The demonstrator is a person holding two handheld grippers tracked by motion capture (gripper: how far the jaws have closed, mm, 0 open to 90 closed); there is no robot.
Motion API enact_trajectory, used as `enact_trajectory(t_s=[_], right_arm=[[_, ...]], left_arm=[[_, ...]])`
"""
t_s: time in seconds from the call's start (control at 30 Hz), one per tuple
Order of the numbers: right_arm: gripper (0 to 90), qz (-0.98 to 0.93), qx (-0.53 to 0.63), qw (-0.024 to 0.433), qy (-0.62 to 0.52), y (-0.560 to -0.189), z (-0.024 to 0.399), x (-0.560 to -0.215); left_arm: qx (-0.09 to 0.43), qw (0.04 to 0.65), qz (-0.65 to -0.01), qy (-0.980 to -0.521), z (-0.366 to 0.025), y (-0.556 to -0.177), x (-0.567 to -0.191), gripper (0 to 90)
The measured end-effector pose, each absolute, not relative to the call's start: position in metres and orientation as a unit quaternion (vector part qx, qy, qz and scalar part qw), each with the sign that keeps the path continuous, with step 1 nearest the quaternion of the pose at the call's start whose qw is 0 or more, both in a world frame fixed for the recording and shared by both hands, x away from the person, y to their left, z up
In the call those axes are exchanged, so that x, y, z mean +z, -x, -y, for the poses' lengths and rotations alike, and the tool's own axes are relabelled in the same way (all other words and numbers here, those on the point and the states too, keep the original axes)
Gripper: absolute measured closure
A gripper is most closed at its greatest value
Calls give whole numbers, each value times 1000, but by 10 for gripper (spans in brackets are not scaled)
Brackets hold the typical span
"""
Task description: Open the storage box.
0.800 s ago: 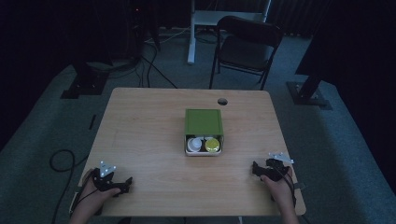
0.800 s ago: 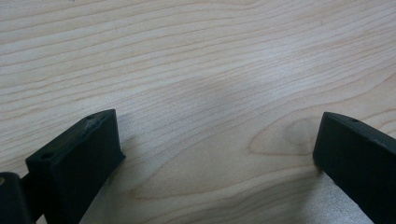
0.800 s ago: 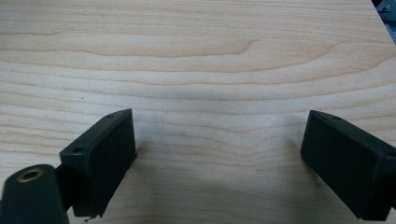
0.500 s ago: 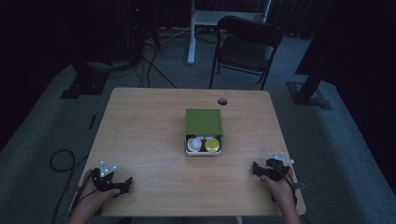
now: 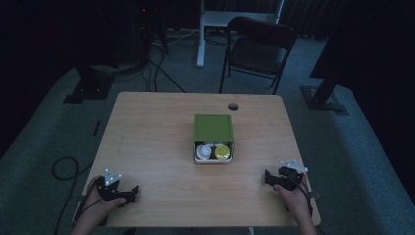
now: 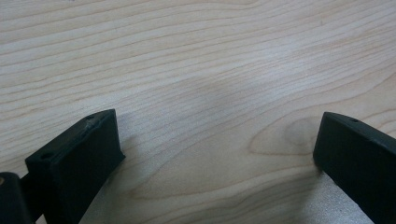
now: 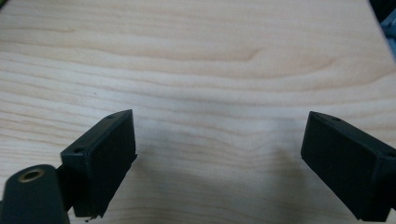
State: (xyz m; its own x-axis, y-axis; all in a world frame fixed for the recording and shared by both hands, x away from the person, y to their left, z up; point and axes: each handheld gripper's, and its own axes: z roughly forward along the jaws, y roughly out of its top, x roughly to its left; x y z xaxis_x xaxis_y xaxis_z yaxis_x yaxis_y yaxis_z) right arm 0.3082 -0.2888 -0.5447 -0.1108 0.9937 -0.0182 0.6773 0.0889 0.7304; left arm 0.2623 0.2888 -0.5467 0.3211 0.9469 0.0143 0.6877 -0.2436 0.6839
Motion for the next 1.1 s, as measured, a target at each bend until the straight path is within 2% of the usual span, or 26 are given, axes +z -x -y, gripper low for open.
enact_trajectory(t_s=[0.07, 0.27, 1.1], right_arm=[[100, -697, 287, 290, -589, -307, 284, -541], [104, -710, 282, 306, -568, -306, 274, -538], [130, -784, 282, 331, -443, -297, 218, -525]], left_arm=[[220, 295, -540, -757, -289, -262, -547, 9], [220, 295, -540, -757, -289, -262, -547, 9], [220, 295, -540, -757, -289, -262, -547, 9]])
